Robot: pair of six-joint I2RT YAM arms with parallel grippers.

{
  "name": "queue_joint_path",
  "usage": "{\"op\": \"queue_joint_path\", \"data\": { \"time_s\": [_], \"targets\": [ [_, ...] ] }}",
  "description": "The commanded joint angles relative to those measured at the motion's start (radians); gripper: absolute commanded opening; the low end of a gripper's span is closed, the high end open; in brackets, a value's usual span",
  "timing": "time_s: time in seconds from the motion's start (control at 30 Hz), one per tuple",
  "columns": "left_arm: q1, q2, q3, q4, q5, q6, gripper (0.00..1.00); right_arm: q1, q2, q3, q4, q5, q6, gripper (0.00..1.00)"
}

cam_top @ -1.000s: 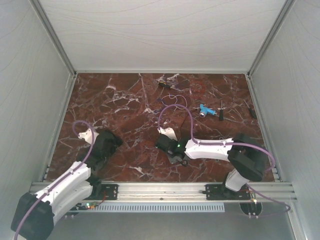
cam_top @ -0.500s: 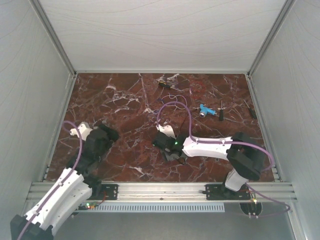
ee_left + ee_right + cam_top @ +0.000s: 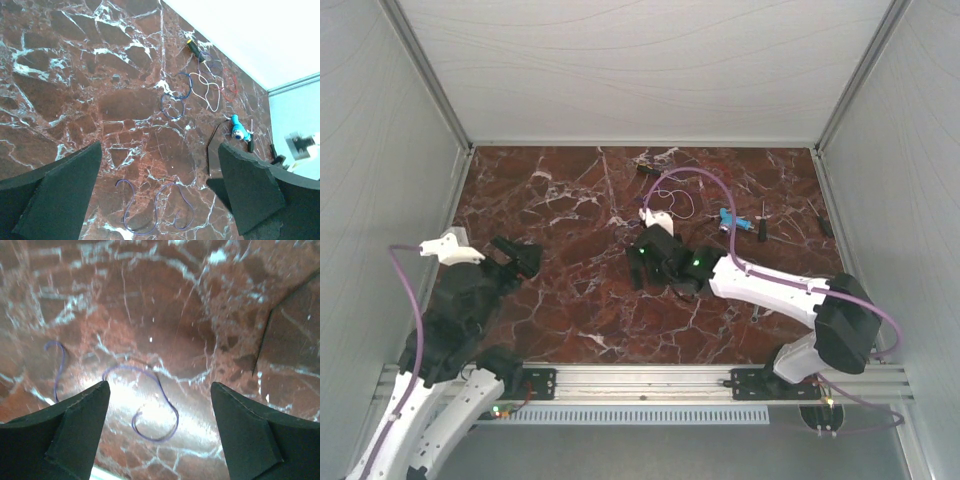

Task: Zip-tie the wires
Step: Straighten the cable at the center of the board, then pick up the cable at the center of the board.

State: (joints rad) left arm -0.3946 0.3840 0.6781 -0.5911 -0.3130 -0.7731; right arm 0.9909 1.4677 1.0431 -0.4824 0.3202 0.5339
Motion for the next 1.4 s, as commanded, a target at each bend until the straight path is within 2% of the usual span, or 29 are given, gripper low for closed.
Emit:
{"op": "queue_joint_path", "data": {
  "time_s": [0.0, 0.07, 0.1, 0.17, 0.3, 0.67, 1.1, 1.37],
  "targets": [
    [0.000, -0.015, 0.057, -0.112, 0.015, 0.098, 1.00, -0.063, 0.000, 0.021, 0.184, 0.009, -0.007, 0.83],
    [0.000, -0.043, 0.031, -0.093, 0.032, 0.106, 1.00, -0.089, 0.034, 0.034, 0.245, 0.009, 0.000, 0.94],
    [0.000, -0.060, 0.010, -0.068, 0.052, 0.123, 1.00, -0.101, 0.058, 0.045, 0.269, 0.008, 0.002, 0.96],
    [0.000, -0.093, -0.027, -0.029, 0.074, 0.147, 1.00, -0.125, 0.113, 0.087, 0.307, -0.001, -0.004, 0.97],
    [0.000, -0.112, -0.035, -0.038, 0.032, 0.142, 1.00, -0.164, 0.255, 0.195, 0.307, -0.022, 0.004, 0.94],
    [0.000, -0.113, -0.043, -0.052, -0.005, 0.133, 1.00, -0.214, 0.478, 0.260, 0.463, -0.014, 0.029, 0.69],
    [0.000, -0.120, -0.044, -0.052, -0.006, 0.133, 1.00, -0.215, 0.581, 0.266, 0.545, -0.044, 0.036, 0.44],
    [0.000, -0.120, -0.045, -0.053, -0.009, 0.132, 1.00, -0.217, 0.604, 0.257, 0.590, -0.030, -0.007, 0.14]
  ]
}}
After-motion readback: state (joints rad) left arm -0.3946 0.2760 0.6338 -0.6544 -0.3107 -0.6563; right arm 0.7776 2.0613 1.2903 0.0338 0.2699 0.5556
